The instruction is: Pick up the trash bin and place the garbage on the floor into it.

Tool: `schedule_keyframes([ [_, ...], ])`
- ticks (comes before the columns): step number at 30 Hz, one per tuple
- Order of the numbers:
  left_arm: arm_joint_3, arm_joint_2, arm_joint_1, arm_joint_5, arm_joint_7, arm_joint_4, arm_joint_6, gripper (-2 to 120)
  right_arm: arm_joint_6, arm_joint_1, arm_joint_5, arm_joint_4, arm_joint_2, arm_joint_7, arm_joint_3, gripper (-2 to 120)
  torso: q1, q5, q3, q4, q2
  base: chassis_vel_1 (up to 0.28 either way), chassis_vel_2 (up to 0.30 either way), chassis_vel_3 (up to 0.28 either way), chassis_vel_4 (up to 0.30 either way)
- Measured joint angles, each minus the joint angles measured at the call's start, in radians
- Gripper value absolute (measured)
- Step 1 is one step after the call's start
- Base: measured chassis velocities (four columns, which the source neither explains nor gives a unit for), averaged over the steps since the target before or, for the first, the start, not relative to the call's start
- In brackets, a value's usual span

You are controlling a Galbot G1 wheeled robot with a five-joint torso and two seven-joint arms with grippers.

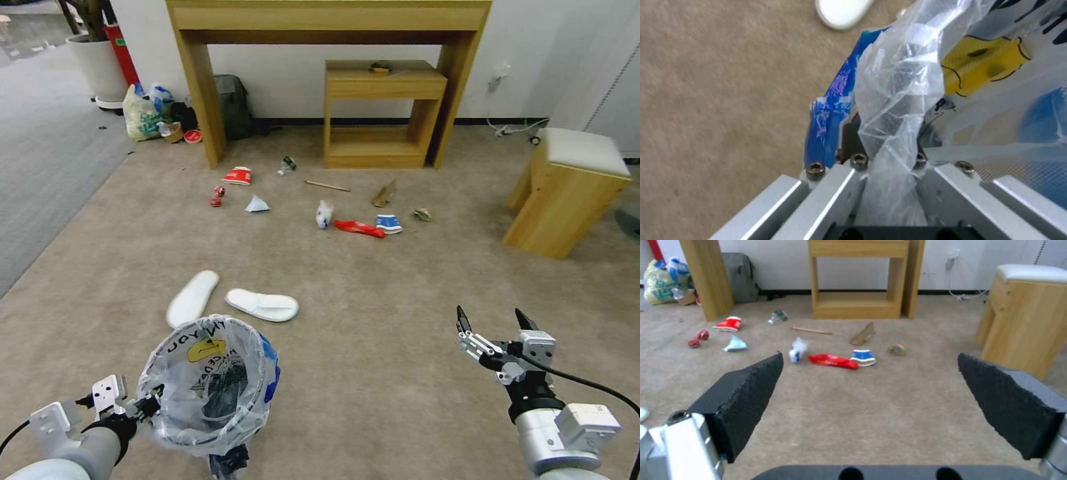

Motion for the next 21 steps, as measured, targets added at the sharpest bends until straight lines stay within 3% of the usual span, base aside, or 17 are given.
schedule_keyframes([
  [21,0.006,-0.004,-0.003,0.013,0.015,0.005,0.000,0,0.002,-0.001,-0.004,-0.005,0.001,0.000,-0.002,100,0.000,0.0001,0.000,0.0000,0.000,0.156,0.284,-0.160,-0.281],
])
